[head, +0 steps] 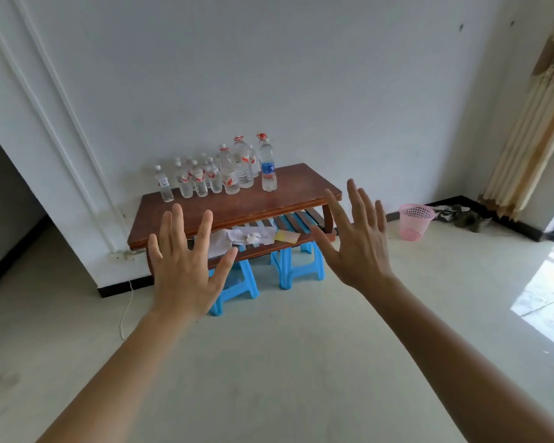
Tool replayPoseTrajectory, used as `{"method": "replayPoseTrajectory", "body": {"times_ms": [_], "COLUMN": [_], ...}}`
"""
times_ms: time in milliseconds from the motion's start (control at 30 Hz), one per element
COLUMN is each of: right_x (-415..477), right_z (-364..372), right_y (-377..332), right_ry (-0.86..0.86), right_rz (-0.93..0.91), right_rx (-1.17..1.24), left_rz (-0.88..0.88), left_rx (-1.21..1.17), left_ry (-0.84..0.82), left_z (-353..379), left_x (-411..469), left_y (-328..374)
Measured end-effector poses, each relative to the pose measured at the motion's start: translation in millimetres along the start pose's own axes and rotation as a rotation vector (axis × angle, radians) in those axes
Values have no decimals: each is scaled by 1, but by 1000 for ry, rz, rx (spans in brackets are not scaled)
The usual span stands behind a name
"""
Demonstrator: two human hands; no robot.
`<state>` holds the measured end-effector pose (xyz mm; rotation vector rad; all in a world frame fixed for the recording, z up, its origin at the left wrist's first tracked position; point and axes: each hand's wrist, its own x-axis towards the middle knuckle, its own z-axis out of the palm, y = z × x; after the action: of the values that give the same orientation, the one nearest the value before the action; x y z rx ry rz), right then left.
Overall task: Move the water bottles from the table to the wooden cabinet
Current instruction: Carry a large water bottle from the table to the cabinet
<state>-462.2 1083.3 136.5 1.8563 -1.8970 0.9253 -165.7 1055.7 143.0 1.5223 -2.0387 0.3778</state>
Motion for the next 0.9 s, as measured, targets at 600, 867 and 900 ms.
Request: {"method": "replayPoseTrajectory", "body": {"times_ms": [600, 867, 900], "right_x": [340, 437, 452], "right_z": [303, 381, 396], "right_y": [72, 171, 187], "right_ry": [-177, -202, -205], "right_rz": [-34, 89, 101], "right_rx": [31, 41, 48], "left_rz": [-145, -37, -33], "left_rx": [-143, -247, -249], "left_ry": [-58, -170, -186], "left_z": [280, 407, 430], "left_x": [338, 496, 514], "left_y": [-92, -67, -63]}}
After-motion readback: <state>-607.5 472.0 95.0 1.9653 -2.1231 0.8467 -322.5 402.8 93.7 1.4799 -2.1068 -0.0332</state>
